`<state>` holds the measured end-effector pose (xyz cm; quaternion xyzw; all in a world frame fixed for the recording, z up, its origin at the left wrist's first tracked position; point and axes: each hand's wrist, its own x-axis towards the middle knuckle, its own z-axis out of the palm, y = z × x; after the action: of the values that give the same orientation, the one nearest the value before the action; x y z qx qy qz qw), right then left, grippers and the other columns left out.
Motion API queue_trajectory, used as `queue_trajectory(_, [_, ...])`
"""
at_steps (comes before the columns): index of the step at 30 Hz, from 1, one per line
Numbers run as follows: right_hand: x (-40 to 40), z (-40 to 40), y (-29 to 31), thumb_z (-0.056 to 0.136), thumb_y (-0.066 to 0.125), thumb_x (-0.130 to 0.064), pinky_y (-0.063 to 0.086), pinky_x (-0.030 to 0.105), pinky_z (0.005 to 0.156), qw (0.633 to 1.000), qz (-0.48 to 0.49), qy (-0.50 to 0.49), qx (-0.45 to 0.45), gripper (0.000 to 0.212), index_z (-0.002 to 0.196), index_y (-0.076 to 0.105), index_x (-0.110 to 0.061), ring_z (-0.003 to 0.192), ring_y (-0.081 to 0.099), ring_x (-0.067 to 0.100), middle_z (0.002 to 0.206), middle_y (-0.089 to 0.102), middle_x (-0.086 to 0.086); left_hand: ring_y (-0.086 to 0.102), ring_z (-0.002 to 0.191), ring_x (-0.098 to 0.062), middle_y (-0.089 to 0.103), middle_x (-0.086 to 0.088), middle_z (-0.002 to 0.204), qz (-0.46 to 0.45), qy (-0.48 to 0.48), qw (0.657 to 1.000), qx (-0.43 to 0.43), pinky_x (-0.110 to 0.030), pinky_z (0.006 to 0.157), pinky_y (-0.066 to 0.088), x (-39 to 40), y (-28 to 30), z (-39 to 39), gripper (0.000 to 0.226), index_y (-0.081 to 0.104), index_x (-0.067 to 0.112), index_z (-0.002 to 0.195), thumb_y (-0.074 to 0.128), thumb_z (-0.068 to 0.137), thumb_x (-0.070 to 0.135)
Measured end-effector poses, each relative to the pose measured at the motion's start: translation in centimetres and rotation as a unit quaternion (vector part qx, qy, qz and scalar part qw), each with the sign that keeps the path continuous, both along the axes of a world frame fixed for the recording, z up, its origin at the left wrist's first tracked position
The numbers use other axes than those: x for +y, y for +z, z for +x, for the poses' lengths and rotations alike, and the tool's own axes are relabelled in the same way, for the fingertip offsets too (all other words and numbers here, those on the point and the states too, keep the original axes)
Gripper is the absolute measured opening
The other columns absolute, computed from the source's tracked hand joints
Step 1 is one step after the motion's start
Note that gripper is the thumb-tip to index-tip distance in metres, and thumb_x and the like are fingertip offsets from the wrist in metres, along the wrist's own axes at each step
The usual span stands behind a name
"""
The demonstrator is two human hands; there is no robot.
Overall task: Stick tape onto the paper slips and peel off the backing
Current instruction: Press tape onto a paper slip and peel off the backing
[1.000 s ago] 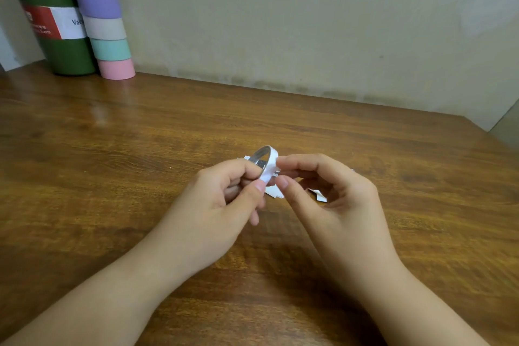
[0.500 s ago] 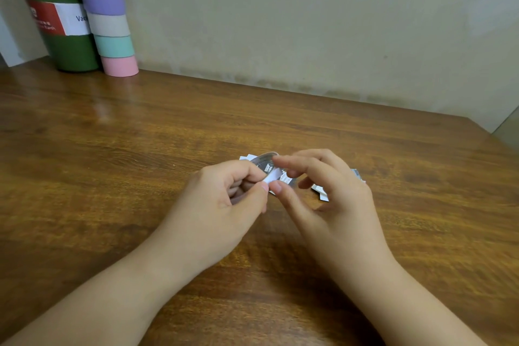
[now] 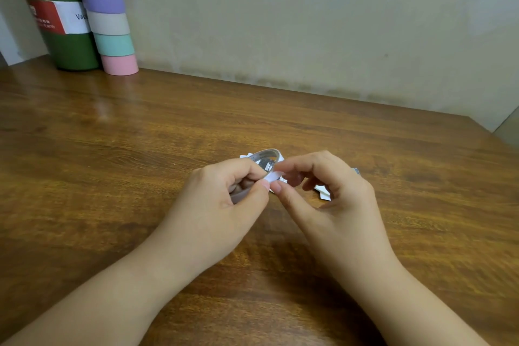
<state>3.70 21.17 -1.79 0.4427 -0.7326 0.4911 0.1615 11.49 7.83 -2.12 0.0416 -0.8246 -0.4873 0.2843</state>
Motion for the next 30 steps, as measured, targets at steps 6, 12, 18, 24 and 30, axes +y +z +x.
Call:
queue_trajectory(6, [0.03,-0.26,-0.21,0.083,0.062,-0.032,0.040,0.010,0.078,1.000,0.018,-0.012,-0.002,0.050,0.130,0.053,-0.020,0.088,0.054,0.006,0.095,0.055,-0.010,0.055,0.056,-0.008,0.063,0.001,0.063,-0.003,0.010,1.000,-0.009,-0.021,0.055,0.042,-0.04,-0.09,-0.03,0.013,0.063,0.023,0.073,0.056,0.078,0.033])
queue_trajectory(12, [-0.14,-0.35,-0.62,0.082,0.069,-0.018,0.035,0.005,0.076,0.998,0.020,-0.027,0.056,0.024,0.106,0.070,-0.019,0.084,0.049,-0.007,0.089,0.055,-0.008,0.058,0.059,-0.015,0.064,0.000,0.063,0.007,0.012,1.000,-0.013,-0.027,0.057,0.043,0.02,-0.02,-0.03,0.016,0.066,0.020,0.070,0.055,0.077,0.030])
queue_trajectory(18, [-0.02,-0.27,-0.29,0.077,0.073,-0.018,0.038,0.009,0.071,0.996,0.005,-0.045,0.075,0.007,0.084,0.073,-0.020,0.078,0.053,0.006,0.080,0.055,-0.008,0.057,0.059,-0.016,0.064,-0.002,0.063,-0.009,0.014,1.000,-0.019,-0.029,0.059,0.044,0.04,-0.07,-0.05,0.017,0.067,0.021,0.070,0.054,0.077,0.030])
queue_trajectory(24, [0.23,-0.31,0.04,0.080,0.068,-0.024,0.040,0.012,0.074,0.999,0.019,0.002,0.042,0.006,0.081,0.070,-0.018,0.080,0.053,0.008,0.082,0.056,-0.009,0.055,0.057,-0.006,0.063,0.004,0.061,-0.019,0.007,1.000,-0.018,-0.017,0.056,0.041,0.06,0.06,0.06,0.017,0.066,0.021,0.069,0.053,0.078,0.028])
queue_trajectory(30, [0.31,0.05,0.31,0.079,0.071,-0.015,0.040,0.013,0.074,0.999,0.007,0.040,0.004,0.003,0.078,0.068,-0.017,0.080,0.055,0.009,0.081,0.056,-0.012,0.047,0.049,-0.002,0.057,0.003,0.053,-0.003,-0.004,1.000,-0.004,-0.009,0.049,0.032,0.14,0.47,0.22,0.020,0.060,0.020,0.057,0.054,0.077,0.022])
